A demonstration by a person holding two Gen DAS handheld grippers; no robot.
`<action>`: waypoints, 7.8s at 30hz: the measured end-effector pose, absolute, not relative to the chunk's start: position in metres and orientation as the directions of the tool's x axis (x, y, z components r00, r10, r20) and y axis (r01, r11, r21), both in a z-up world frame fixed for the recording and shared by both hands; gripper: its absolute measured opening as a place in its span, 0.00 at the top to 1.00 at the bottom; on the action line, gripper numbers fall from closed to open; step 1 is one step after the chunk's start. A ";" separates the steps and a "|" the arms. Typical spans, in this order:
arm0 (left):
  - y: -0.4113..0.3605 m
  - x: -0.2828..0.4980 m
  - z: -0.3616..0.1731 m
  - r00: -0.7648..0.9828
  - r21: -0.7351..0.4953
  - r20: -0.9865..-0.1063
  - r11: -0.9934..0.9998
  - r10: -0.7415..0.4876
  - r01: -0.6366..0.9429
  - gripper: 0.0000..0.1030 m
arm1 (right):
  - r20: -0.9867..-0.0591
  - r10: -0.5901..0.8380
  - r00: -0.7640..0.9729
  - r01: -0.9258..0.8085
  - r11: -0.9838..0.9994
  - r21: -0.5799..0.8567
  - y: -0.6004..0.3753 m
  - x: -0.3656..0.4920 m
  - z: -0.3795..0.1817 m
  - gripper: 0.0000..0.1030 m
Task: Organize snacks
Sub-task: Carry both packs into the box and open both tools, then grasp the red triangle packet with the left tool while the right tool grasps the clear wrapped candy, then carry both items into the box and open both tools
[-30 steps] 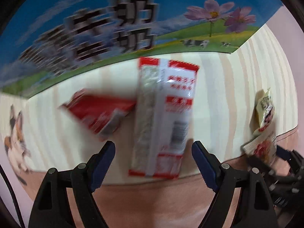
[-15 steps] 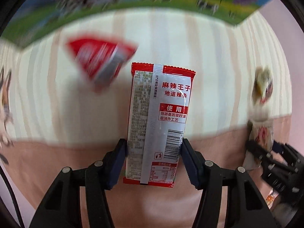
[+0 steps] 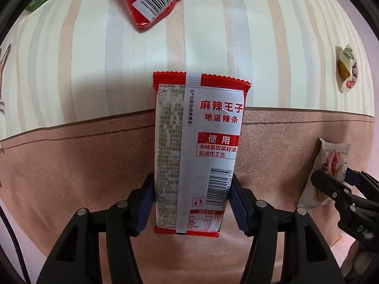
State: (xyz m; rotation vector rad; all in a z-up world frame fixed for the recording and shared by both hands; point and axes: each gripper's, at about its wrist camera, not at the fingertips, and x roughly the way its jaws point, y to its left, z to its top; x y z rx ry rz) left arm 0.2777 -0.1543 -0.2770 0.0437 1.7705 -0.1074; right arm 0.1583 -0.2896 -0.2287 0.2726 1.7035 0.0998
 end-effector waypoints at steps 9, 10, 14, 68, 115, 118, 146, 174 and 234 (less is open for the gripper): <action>-0.122 0.253 -0.276 -0.194 -0.064 -0.980 0.995 -0.048 0.074 0.45 | -0.969 0.212 -0.130 0.126 0.973 0.196 -0.272 0.159 -0.232 0.34; -0.122 0.252 -0.274 -0.185 -0.065 -0.981 0.995 -0.050 0.077 0.45 | -0.970 0.207 -0.129 0.123 0.974 0.192 -0.268 0.165 -0.233 0.34; -0.117 0.243 -0.260 -0.153 -0.075 -0.986 0.993 -0.060 0.090 0.49 | -0.976 0.186 -0.115 0.098 0.980 0.175 -0.245 0.172 -0.237 0.45; 0.015 0.524 -0.119 0.076 -0.008 -0.997 1.000 -0.006 -0.018 0.40 | -0.964 0.188 0.190 -0.035 0.982 0.185 -0.229 0.504 -0.091 0.15; -0.057 0.298 0.018 0.567 0.026 -0.823 1.000 0.024 -0.005 0.11 | -0.820 0.080 0.567 -0.059 0.997 0.056 -0.246 0.310 0.049 0.01; -0.060 0.288 0.021 0.580 0.032 -0.814 0.999 0.031 -0.009 0.11 | -0.817 0.082 0.571 -0.047 0.997 0.067 -0.249 0.300 0.051 0.01; -0.035 0.303 -0.194 0.126 -0.049 -0.992 0.972 -0.020 -0.231 0.01 | -0.951 0.296 0.091 0.321 0.895 0.310 -0.375 0.300 -0.216 0.20; -0.058 0.193 -0.255 -0.071 -0.176 -0.980 0.974 -0.188 -0.146 0.61 | -0.950 0.302 -0.082 0.081 0.952 0.295 -0.265 0.225 -0.241 0.41; -0.081 0.209 -0.185 0.024 -0.271 -0.962 0.962 -0.271 0.020 0.57 | -0.933 0.356 0.060 0.010 0.934 0.357 -0.229 0.184 -0.171 0.43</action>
